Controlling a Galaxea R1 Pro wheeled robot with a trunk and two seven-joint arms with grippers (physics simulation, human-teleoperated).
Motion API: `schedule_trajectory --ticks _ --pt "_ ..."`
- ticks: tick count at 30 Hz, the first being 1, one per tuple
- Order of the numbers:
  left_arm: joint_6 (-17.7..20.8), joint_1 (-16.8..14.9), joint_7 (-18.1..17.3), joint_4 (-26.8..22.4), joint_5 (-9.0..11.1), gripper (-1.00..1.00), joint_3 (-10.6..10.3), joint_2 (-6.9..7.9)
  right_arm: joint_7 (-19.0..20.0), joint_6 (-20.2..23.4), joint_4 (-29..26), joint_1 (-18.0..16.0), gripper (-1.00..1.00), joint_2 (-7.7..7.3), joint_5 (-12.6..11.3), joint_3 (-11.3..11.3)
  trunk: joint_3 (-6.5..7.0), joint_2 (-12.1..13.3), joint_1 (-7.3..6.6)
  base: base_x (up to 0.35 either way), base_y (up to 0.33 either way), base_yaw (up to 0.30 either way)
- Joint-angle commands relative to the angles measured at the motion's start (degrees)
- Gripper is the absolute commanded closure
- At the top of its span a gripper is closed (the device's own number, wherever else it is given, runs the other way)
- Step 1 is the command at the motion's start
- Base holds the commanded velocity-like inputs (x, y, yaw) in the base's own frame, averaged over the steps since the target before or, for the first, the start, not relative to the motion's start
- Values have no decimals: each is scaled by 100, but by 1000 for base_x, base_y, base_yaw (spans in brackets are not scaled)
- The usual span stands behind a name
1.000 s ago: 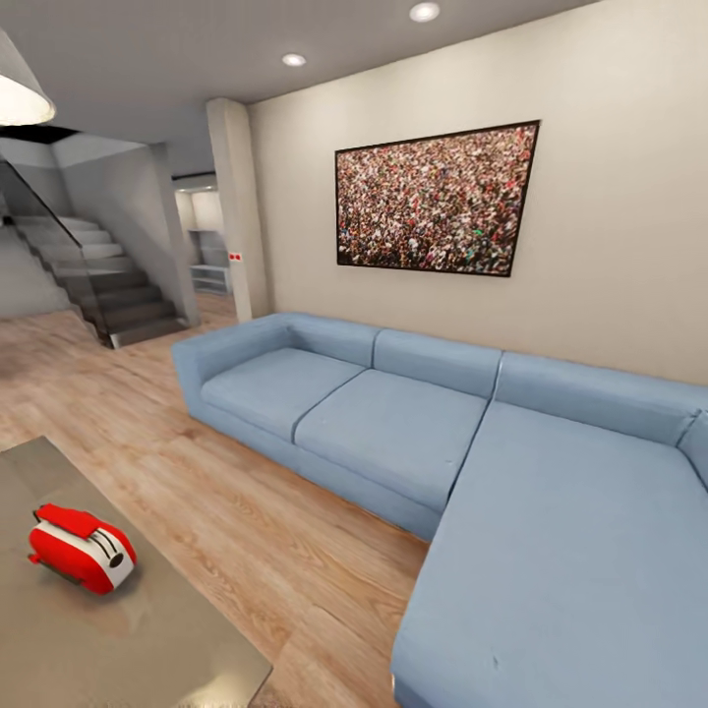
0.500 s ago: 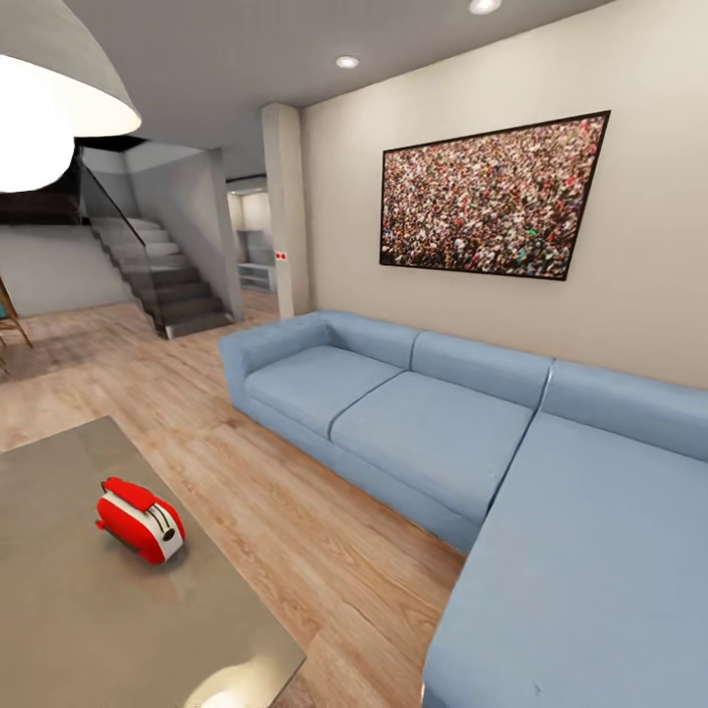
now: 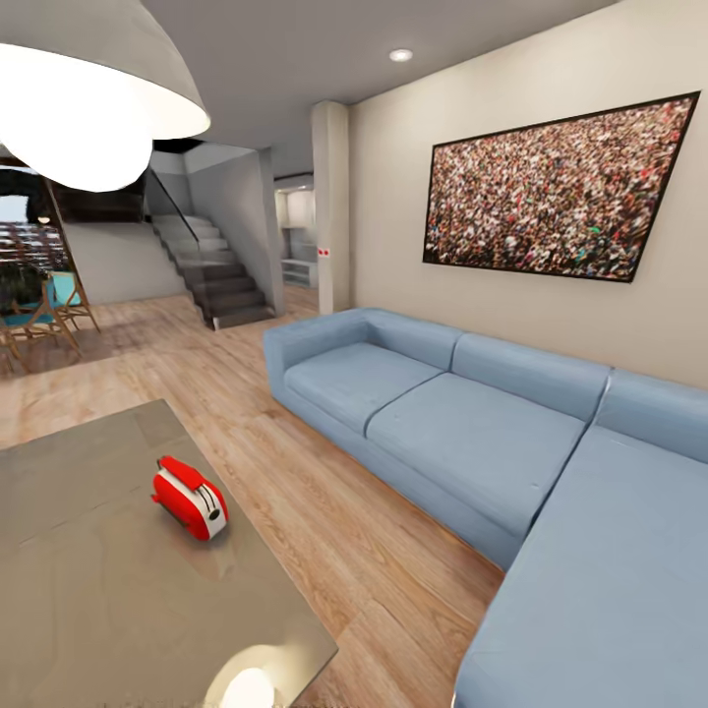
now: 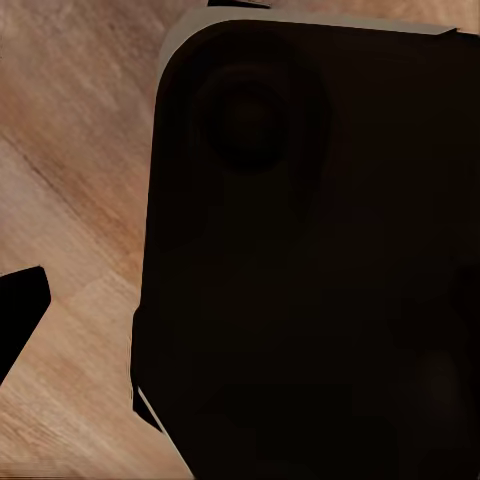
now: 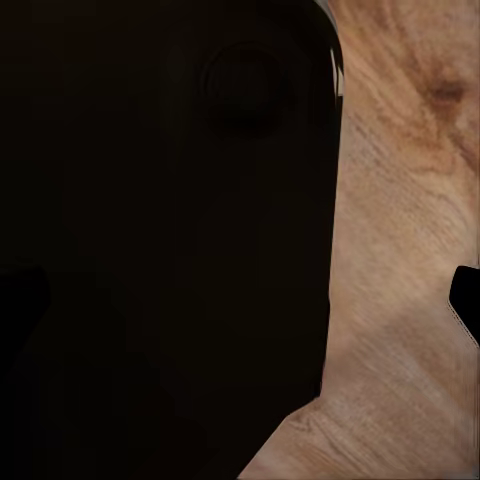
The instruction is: Turn on the radio receiver that's on the table in the living room.
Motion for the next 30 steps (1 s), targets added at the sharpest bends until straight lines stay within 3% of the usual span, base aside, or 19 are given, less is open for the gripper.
schedule_trajectory --ticks 1,30 --pt "0 0 0 0 0 -100 0 0 0 -2 0 0 -100 0 0 0 -5 0 0 0 0 271" --pt "0 0 1 0 0 -100 8 0 0 -8 0 0 -100 0 0 1 -149 0 0 0 0 271"
